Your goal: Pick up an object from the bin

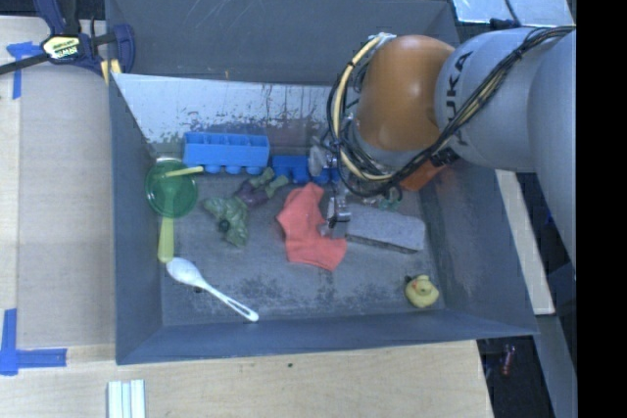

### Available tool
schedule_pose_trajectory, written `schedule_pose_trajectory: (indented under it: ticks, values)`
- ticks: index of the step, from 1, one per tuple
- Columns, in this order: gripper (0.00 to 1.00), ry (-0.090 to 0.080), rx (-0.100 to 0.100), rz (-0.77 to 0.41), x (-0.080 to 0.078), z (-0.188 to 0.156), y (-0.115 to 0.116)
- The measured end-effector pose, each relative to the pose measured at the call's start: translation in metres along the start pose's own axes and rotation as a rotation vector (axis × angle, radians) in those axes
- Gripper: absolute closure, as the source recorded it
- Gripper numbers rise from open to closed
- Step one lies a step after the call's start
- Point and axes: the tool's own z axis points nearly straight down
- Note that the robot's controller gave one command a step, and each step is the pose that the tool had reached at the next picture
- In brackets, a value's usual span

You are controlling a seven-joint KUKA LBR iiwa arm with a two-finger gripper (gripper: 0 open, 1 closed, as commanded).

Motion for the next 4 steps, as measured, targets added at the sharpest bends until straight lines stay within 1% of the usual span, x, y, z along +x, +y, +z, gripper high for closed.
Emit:
schedule_pose_trajectory:
  ticks: [1, 2, 3, 4]
  values:
    - [0.00, -0.003, 0.002, 0.185, 0.010, -0.004, 0.007]
    - [1.00, -0.006, 0.002, 0.255, 0.009, -0.001, 0.031]
    - [1.00, -0.006, 0.002, 0.255, 0.009, -0.001, 0.031]
    - [1.00, -0.001, 0.002, 0.273, 0.009, -0.066, 0.022]
